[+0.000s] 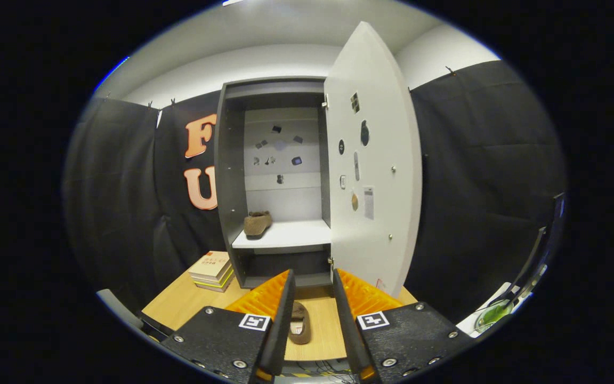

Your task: Open the shoe cabinet door, grab the shoes and put them into the shoe cabinet, then close the shoe cabinet door.

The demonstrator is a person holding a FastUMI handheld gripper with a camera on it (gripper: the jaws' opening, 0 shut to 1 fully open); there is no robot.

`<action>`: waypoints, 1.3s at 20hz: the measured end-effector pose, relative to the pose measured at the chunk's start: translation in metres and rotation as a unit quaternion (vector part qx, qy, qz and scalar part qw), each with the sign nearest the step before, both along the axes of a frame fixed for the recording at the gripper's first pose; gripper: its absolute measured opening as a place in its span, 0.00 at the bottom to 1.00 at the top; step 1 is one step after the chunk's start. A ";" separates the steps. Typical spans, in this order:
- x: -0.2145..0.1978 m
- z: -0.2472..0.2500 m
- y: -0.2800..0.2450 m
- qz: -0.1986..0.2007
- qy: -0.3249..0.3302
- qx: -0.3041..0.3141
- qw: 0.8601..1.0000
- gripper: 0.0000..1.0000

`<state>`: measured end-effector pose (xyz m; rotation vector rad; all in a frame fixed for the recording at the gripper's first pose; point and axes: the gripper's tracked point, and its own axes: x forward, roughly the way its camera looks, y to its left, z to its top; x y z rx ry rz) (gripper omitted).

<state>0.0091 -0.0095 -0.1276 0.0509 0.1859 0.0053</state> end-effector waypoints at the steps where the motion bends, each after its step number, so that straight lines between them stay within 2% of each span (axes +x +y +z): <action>1: 0.000 -0.007 0.011 0.005 0.007 -0.001 1.000 0.47; 2: 0.000 -0.019 0.022 0.014 0.021 -0.003 1.000 0.51; 6: 0.016 -0.079 0.058 0.034 0.083 0.008 0.996 0.52; 11: 0.047 -0.140 0.078 0.045 0.117 0.013 0.992 0.52; 19: 0.102 -0.236 0.089 0.054 0.184 0.032 0.981 0.51; 26: 0.144 -0.323 0.095 0.057 0.239 0.024 0.969 0.51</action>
